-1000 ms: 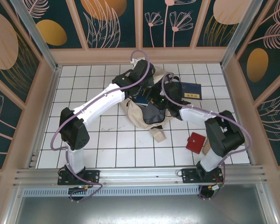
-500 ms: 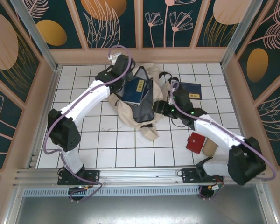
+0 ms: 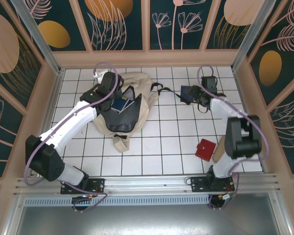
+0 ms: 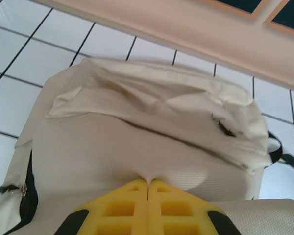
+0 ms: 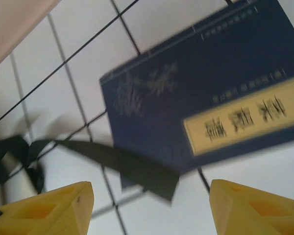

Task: Pack the student bag
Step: Close the student bag at the center of the table, then move the book to the center of the table.

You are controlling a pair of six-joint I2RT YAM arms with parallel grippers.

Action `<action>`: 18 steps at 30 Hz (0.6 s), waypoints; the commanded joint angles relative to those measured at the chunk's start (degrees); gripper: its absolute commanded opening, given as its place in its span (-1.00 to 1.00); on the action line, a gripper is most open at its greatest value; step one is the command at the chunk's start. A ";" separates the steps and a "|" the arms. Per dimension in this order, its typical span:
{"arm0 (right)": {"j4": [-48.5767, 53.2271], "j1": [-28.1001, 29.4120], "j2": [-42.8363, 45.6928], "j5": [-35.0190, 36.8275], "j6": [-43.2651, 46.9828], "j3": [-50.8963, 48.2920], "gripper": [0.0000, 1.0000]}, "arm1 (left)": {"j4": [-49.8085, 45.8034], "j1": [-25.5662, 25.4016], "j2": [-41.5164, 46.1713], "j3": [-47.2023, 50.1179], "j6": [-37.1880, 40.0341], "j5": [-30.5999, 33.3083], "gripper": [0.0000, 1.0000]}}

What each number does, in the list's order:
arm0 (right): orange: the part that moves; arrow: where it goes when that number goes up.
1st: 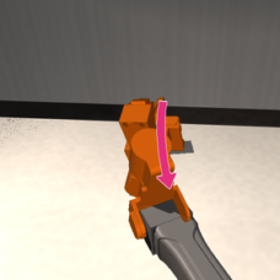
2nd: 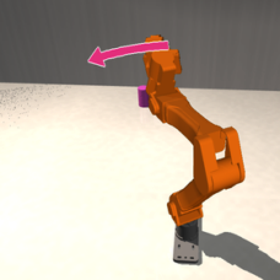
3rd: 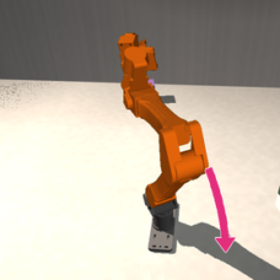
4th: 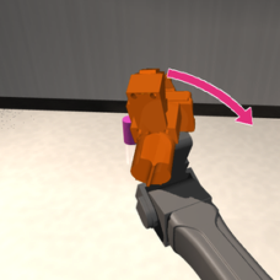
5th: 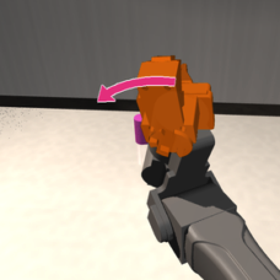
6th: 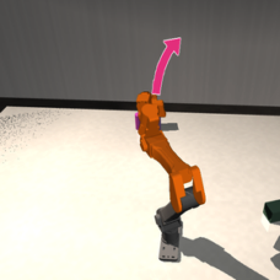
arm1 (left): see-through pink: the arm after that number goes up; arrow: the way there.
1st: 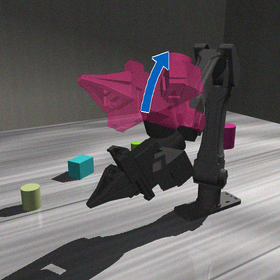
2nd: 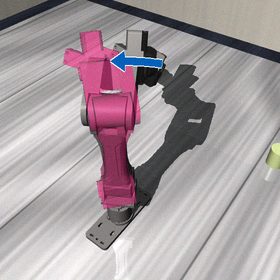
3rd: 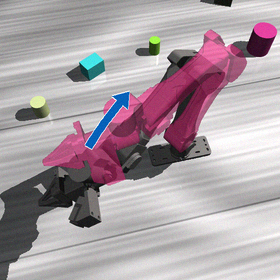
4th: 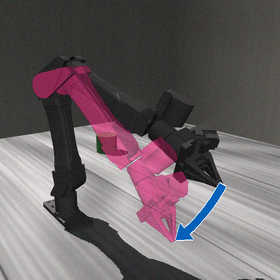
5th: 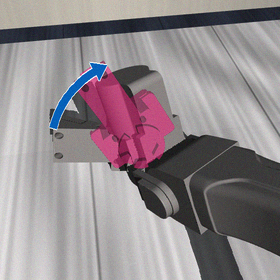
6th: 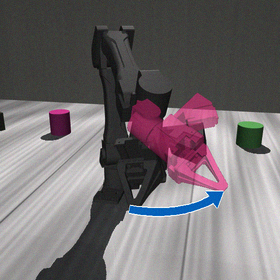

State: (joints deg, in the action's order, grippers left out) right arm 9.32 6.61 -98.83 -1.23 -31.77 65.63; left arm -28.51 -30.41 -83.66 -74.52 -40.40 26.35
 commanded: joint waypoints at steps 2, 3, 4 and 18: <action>3.29 -0.19 -11.73 1.55 2.55 12.89 0.29 | 0.80 0.00 5.91 3.47 -2.65 -0.73 -1.00; 4.05 -0.16 -13.92 0.61 2.69 15.23 0.29 | 0.70 0.07 6.81 4.52 -2.99 -1.37 -1.00; 5.08 -0.11 -16.74 -0.21 2.64 17.91 0.29 | 1.07 0.02 7.65 5.54 -3.35 -2.17 -1.00; 17.29 2.49 -27.59 1.51 7.17 25.43 0.25 | 4.87 0.02 7.44 4.95 1.31 -9.11 0.62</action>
State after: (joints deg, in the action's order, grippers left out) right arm 19.31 7.66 -126.50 -1.76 -27.49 93.73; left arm -26.17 -30.41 -75.79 -67.37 -41.21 19.11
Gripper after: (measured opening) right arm 0.626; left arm 0.803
